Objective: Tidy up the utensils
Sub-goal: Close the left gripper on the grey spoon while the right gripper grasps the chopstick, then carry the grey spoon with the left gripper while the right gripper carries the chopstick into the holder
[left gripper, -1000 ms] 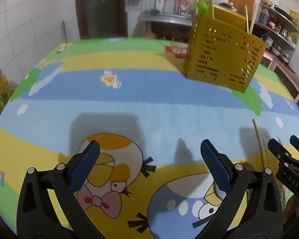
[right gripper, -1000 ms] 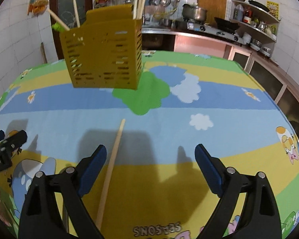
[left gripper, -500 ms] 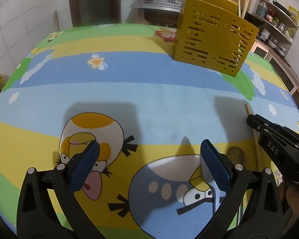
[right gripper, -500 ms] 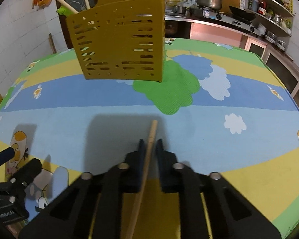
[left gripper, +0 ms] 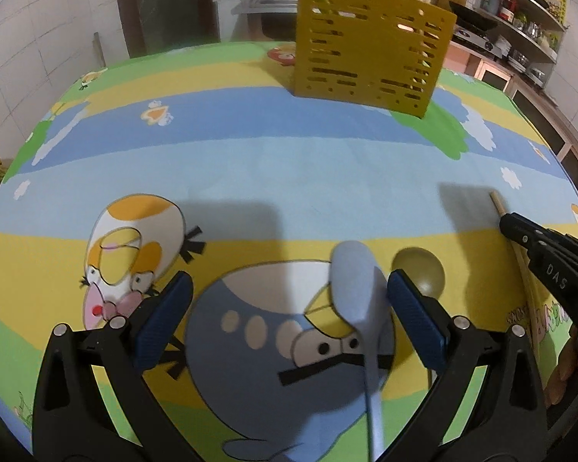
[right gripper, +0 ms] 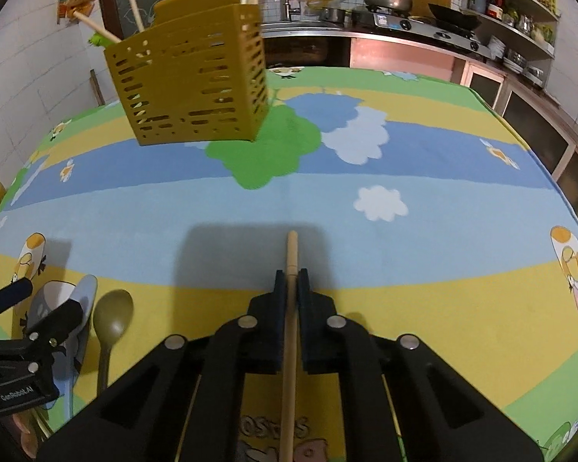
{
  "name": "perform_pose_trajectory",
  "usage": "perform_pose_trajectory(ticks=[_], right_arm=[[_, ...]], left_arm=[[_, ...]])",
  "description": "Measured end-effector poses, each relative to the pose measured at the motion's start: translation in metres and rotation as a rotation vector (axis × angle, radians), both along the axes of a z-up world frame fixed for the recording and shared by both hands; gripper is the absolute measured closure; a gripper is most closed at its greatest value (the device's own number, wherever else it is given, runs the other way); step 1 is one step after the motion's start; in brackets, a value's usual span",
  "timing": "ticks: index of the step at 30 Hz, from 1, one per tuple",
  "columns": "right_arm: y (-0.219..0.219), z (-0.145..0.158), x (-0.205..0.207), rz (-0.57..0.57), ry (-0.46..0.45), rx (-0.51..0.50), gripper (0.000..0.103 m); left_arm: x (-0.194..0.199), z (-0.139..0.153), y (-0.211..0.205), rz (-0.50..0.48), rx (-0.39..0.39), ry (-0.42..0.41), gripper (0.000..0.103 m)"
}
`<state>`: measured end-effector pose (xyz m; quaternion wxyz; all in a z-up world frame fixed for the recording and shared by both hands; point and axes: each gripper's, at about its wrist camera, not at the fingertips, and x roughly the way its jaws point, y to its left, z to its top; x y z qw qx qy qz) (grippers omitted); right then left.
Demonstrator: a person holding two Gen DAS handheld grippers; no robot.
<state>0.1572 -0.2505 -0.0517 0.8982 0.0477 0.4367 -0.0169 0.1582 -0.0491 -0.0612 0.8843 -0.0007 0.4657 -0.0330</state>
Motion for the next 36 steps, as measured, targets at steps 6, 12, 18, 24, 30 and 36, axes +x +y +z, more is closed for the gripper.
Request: perform_pose_trajectory(ticks=[6,12,18,24,30,36], right_arm=[[-0.002,-0.001,-0.001,0.003,-0.006,0.008,0.097],[-0.004,0.000,-0.002,0.005,0.011,0.011,0.097],[-0.005,0.001,-0.002,-0.004,0.020,0.016,0.097],[-0.011,0.009,-0.007,-0.023,-0.022,0.050,0.097],[-0.008,0.035,-0.014,-0.025,-0.140,0.080,0.097],[-0.007,0.069,-0.021,-0.044,-0.286,0.091,0.097]], left_arm=[[-0.004,-0.005,-0.013,-0.027,0.039,0.006,0.013],[-0.003,0.000,-0.018,-0.048,0.037,0.027,0.036],[-0.001,0.005,-0.032,-0.100,0.060,0.057,0.070],[0.001,0.010,-0.026,-0.091,0.049,0.024,0.070],[-0.001,0.044,-0.010,-0.069,-0.002,-0.099,0.070],[0.003,0.089,0.004,-0.031,-0.006,-0.253,0.071]])
